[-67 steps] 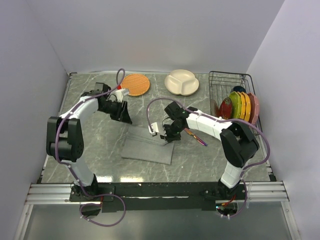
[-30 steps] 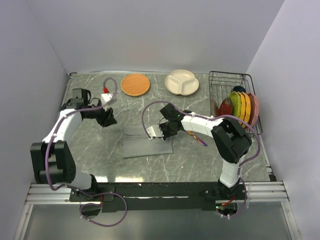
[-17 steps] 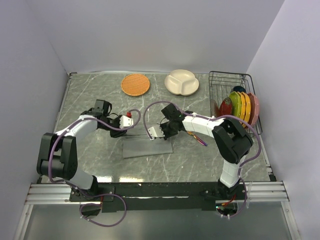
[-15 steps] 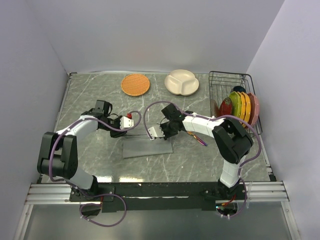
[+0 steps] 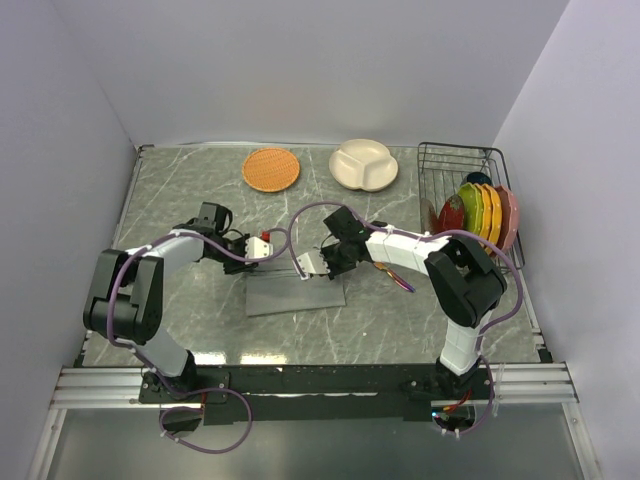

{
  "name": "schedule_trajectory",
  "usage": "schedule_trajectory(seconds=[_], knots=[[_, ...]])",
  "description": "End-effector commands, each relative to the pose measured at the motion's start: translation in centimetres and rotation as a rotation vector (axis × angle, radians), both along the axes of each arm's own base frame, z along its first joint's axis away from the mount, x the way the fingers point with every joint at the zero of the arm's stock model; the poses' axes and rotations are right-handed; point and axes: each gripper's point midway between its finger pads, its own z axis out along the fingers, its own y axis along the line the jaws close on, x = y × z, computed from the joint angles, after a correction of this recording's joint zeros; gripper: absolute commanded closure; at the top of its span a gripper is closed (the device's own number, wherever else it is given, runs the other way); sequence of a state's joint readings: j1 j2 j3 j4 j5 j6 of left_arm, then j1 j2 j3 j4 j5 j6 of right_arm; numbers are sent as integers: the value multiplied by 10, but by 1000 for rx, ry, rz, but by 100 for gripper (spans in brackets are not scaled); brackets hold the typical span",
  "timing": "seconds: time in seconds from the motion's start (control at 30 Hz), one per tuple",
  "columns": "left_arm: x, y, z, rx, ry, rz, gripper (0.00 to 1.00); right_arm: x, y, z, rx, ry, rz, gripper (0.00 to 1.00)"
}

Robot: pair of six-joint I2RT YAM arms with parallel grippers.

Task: Fold the napkin into a case and place the utensils inside
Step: Fold the lower triangle-folded napkin at the center of the board.

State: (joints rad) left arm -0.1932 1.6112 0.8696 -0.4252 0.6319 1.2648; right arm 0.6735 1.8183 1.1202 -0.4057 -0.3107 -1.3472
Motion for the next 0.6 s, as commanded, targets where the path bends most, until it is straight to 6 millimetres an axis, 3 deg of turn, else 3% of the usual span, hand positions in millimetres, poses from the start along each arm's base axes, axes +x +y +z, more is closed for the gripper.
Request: schedule_trajectory(seconds=[0.0,0.17,0.2,0.23,0.57], knots=[[2,-6,1,2,-29,-50,68,5,1,14,33,-17,10,100],[2,-7,2,6,-4,-30,87,7,0,18,40,-16,11,100],[2,-8,4,3,-8,-26,97,7,0,20,44,-17,12,100],[3,-9,7,-2,-13,-25,99,7,1,21,49,-15,13,100],[-21,-19,39,-62,-14,-71,99,-2,0,41,95,-7,14,100]])
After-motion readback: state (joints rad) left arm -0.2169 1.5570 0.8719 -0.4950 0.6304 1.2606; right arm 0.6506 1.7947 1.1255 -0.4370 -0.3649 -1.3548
